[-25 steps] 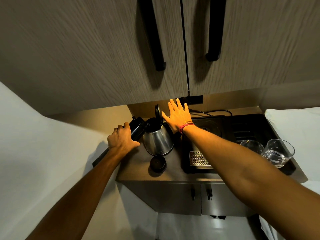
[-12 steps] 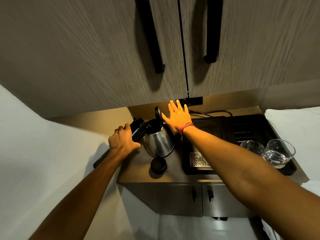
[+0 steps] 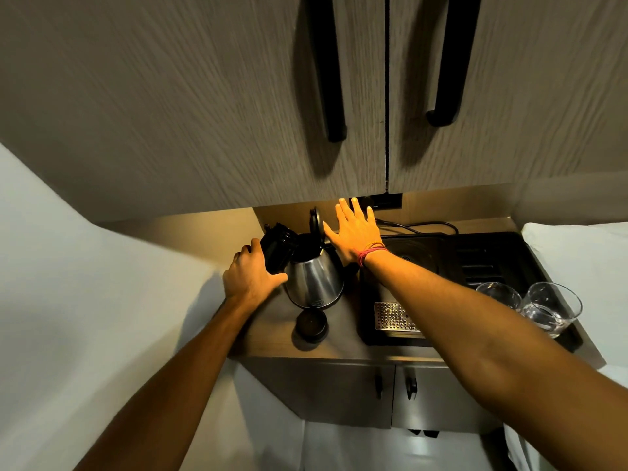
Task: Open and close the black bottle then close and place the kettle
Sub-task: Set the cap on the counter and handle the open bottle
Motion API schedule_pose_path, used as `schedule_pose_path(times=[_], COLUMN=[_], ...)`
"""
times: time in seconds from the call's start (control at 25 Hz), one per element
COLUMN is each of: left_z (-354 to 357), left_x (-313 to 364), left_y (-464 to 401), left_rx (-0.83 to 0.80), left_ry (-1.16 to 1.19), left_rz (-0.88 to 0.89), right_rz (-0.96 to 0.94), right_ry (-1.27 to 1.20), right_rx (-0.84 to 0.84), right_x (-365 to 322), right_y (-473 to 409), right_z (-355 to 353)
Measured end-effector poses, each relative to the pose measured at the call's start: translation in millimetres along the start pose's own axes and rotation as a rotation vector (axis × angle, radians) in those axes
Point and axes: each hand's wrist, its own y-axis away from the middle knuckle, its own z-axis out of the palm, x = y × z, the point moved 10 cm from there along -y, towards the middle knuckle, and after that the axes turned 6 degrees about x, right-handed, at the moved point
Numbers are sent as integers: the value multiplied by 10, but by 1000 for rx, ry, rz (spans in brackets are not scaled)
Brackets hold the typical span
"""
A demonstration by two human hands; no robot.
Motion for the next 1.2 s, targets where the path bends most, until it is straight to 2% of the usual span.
schedule_pose_path(times=[0.2,0.32,0.56,0.72,0.84,0.92,1.0,1.04,1.2], left_z=[213,338,527,589,769,970,1152,1195,1154], left_x=[-423,-525,-682,-789,-852,-894,-790,-639,263], left_y=[145,258,357,346,518,783,1040,1106,1058], left_rx=[80,153,181,125,-39,-229,-386,-409,-342], left_ry=[573,741,810,805,725,495,247,182,217], left_rz=[-303,-377,-430,-436,-453,-476,-393,-306,78], right_rz=[-16,-24,-39,-42,-57,-69,-77,-81,-134], right_ry=[28,45,65,51,57,70,78,83,147], right_rx=[-16,-23,-28,-23,-15,-9,-11,-17,-33], right_x=[-14,-21,-68,-95,-129,-139,-147,-148,-187], right_y=[-8,-22,-16,5,19,23,21,21,36], right_z=[24,27,31,9,-9,-11,5,24,67])
